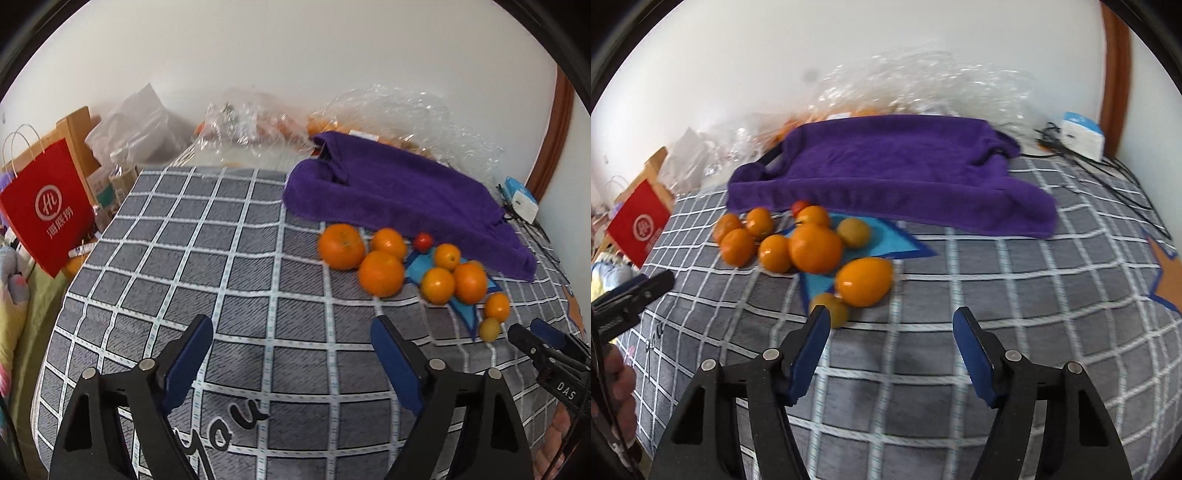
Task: Organize fruits
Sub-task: 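Grasp the oval orange fruit with the right tool while the left tool approaches a large orange, then grasp the large orange with the left tool while the right tool holds the oval fruit, then carry both held fruits up and over the purple towel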
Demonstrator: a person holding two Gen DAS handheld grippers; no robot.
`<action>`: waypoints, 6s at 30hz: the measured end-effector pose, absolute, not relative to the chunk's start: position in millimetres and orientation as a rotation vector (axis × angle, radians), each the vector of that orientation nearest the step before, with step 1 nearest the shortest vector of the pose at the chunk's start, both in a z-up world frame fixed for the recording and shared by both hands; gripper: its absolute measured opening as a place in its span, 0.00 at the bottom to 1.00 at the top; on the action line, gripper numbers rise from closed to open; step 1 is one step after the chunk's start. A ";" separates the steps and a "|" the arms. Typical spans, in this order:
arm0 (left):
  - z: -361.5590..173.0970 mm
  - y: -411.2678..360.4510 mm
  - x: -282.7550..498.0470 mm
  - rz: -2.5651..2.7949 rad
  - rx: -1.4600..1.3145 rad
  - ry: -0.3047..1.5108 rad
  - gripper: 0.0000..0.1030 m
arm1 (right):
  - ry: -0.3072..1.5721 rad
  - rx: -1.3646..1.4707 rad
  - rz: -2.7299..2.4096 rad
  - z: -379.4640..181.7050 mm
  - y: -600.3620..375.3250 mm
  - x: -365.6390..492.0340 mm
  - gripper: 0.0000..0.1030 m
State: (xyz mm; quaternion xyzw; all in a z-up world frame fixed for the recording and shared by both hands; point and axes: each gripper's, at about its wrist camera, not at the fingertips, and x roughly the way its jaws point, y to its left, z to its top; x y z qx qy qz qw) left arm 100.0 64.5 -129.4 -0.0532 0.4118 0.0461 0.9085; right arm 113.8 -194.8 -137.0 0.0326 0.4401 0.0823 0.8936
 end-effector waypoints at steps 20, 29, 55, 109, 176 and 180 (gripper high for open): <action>-135.0 60.4 131.9 -0.007 -0.152 0.859 0.74 | 0.912 0.116 0.145 -141.0 -219.7 145.0 0.38; -134.4 54.6 174.6 -0.022 -0.220 0.860 0.58 | 0.905 0.046 0.133 -157.9 -239.8 142.5 0.38; -158.5 67.2 138.2 -0.131 -0.266 0.876 0.38 | 0.900 0.085 0.148 -158.1 -247.7 141.8 0.39; -108.7 89.2 109.2 -0.113 -0.358 0.699 0.38 | 0.783 0.108 0.090 -109.8 -268.7 130.7 0.37; -133.8 -15.3 359.7 -0.096 -0.097 0.917 0.38 | 0.980 0.042 0.066 -152.8 -246.3 362.3 0.37; -138.5 -16.0 361.1 -0.088 -0.086 0.938 0.38 | 0.987 0.007 0.072 -157.3 -240.5 363.2 0.37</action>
